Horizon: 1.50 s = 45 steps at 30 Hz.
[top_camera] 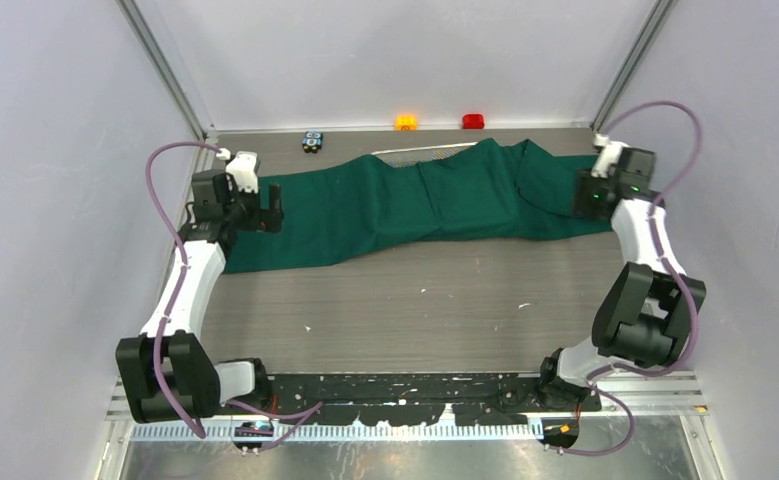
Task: Open and lay out the surgical kit
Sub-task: Open the surgical kit at the center of the board.
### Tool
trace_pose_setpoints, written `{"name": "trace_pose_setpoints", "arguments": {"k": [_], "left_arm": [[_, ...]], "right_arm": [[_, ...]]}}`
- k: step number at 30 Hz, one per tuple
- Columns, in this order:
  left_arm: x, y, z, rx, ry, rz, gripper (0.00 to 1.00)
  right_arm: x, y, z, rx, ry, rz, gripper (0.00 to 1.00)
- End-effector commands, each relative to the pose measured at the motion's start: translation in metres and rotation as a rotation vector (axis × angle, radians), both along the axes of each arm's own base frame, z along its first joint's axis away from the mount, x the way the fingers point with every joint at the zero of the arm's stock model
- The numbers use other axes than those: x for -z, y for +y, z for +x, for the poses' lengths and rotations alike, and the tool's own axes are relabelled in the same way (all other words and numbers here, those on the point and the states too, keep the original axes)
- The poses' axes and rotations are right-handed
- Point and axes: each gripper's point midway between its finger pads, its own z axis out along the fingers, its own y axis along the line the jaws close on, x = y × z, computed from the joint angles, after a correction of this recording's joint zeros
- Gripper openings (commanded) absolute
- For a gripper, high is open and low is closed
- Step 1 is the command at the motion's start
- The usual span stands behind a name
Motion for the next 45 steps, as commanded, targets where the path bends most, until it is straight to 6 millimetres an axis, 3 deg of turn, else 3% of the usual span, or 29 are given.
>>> {"name": "trace_pose_setpoints", "arguments": {"k": [1, 6, 11, 18, 25, 28, 32, 36, 41, 45], "left_arm": [[-0.011, -0.001, 0.012, 0.022, -0.048, 0.004, 1.0], [-0.008, -0.001, 0.013, 0.022, -0.038, 0.005, 1.0], [-0.006, 0.0, 0.017, 0.017, -0.028, 0.011, 1.0], [0.001, 0.001, 0.025, 0.008, -0.001, 0.004, 1.0], [0.007, 0.002, 0.029, 0.005, 0.019, 0.004, 1.0], [0.009, 0.002, 0.03, 0.004, 0.026, 0.005, 1.0], [0.01, 0.003, 0.031, 0.006, 0.03, 0.016, 1.0], [0.011, 0.005, 0.032, 0.007, 0.032, 0.028, 1.0], [0.014, 0.005, 0.031, 0.01, 0.041, 0.031, 1.0], [0.016, 0.005, 0.032, 0.012, 0.046, 0.033, 1.0]], "right_arm": [[-0.008, 0.028, 0.051, -0.178, -0.017, -0.167, 0.57], [0.018, 0.034, 0.094, -0.237, 0.059, -0.223, 0.57], [0.054, 0.041, 0.117, -0.302, 0.142, -0.235, 0.56], [0.084, 0.057, 0.124, -0.378, 0.212, -0.213, 0.56], [0.105, 0.047, 0.126, -0.368, 0.274, -0.272, 0.5], [0.111, 0.044, 0.128, -0.364, 0.296, -0.283, 0.43], [0.113, 0.036, 0.131, -0.342, 0.31, -0.312, 0.22], [0.099, 0.024, 0.14, -0.297, 0.291, -0.351, 0.01], [0.067, 0.011, 0.153, -0.245, 0.228, -0.384, 0.0], [0.053, 0.007, 0.157, -0.234, 0.205, -0.364, 0.0]]}}
